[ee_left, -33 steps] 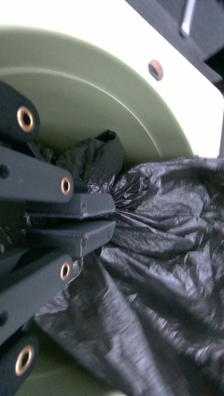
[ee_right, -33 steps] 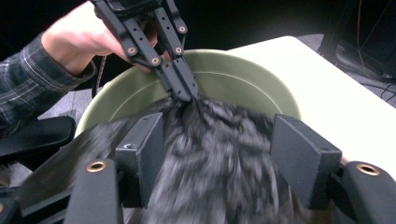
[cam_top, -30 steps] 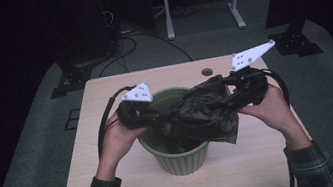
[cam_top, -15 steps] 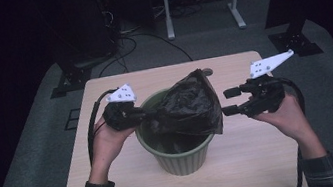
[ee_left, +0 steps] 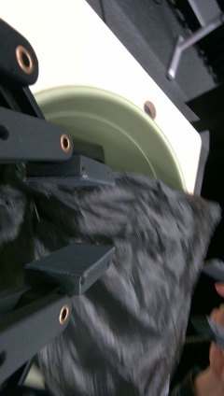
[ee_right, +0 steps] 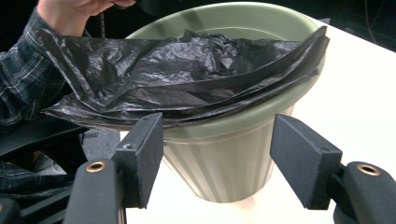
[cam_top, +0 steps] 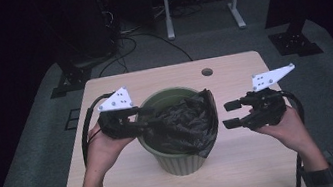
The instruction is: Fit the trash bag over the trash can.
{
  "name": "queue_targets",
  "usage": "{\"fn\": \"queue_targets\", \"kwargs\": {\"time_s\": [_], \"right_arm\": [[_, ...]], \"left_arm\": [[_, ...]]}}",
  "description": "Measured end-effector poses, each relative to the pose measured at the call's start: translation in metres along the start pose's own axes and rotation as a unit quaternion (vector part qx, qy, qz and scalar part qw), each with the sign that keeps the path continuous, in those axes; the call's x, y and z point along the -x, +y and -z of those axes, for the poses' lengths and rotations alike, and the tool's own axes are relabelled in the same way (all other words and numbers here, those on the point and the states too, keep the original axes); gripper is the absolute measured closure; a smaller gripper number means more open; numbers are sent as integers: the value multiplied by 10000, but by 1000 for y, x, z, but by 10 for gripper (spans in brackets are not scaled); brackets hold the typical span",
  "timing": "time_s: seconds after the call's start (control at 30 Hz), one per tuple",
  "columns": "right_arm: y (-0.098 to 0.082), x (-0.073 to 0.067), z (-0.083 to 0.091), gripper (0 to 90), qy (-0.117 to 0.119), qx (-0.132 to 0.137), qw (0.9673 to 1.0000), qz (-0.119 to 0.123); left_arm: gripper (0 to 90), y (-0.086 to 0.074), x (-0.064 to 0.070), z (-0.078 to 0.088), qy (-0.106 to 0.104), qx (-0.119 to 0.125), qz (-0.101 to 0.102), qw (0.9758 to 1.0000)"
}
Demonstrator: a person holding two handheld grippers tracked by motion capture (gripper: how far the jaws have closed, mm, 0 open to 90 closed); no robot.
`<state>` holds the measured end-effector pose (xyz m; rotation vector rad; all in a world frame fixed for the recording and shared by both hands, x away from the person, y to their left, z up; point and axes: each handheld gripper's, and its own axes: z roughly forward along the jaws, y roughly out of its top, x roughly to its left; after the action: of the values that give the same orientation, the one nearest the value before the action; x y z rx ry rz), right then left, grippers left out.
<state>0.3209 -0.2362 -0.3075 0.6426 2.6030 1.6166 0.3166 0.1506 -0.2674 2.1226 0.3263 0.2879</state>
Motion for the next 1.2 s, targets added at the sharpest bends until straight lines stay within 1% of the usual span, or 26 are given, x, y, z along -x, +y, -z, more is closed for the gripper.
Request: {"fn": "queue_targets", "kwargs": {"time_s": [0.13,0.3,0.33,0.43,0.53,0.63,0.73,0.77,0.83,0.9,0.97,1.0,1.03,1.07,1.2], "right_arm": [[1,-1,-4,334,24,-22,10000,23],[2,-1,-4,335,20,-21,10000,15],[2,-1,-4,334,18,-18,10000,13],[2,-1,-3,334,3,-21,10000,6],[2,0,-3,335,-1,-23,10000,1],[3,0,-4,335,11,-35,10000,-2],[3,-1,-6,335,19,-48,10000,4],[3,-1,-6,335,20,-48,10000,7],[3,-1,-6,335,20,-51,10000,14],[4,-2,-6,335,13,-49,10000,16],[4,-3,-5,335,20,-41,10000,29],[4,-3,-5,335,15,-35,10000,25],[4,-4,-4,335,17,-32,10000,47],[3,-5,-4,335,17,-28,10000,54],[3,-9,-3,335,37,-1,10000,89]], "left_arm": [[541,4,18,6,-222,49,-208,9995],[518,3,32,11,-551,153,-285,9980],[514,2,35,11,-634,217,-266,9974],[502,-1,42,14,-791,228,-304,9961],[482,-5,50,12,-936,231,-320,9948],[461,-8,56,6,-975,168,-377,9944],[452,-10,59,-4,-966,31,-448,9943],[477,-10,59,-8,-969,-4,-461,9942],[618,-9,58,-11,-997,-35,-490,9938],[783,-8,55,-14,-971,14,-448,9943],[874,-6,51,-16,-864,84,-440,9953],[898,-4,47,-16,-773,161,-411,9960],[898,-3,45,-16,-715,214,-381,9965],[899,-1,41,-15,-621,308,-311,9971],[899,8,29,-16,-471,469,-220,9975]]}}
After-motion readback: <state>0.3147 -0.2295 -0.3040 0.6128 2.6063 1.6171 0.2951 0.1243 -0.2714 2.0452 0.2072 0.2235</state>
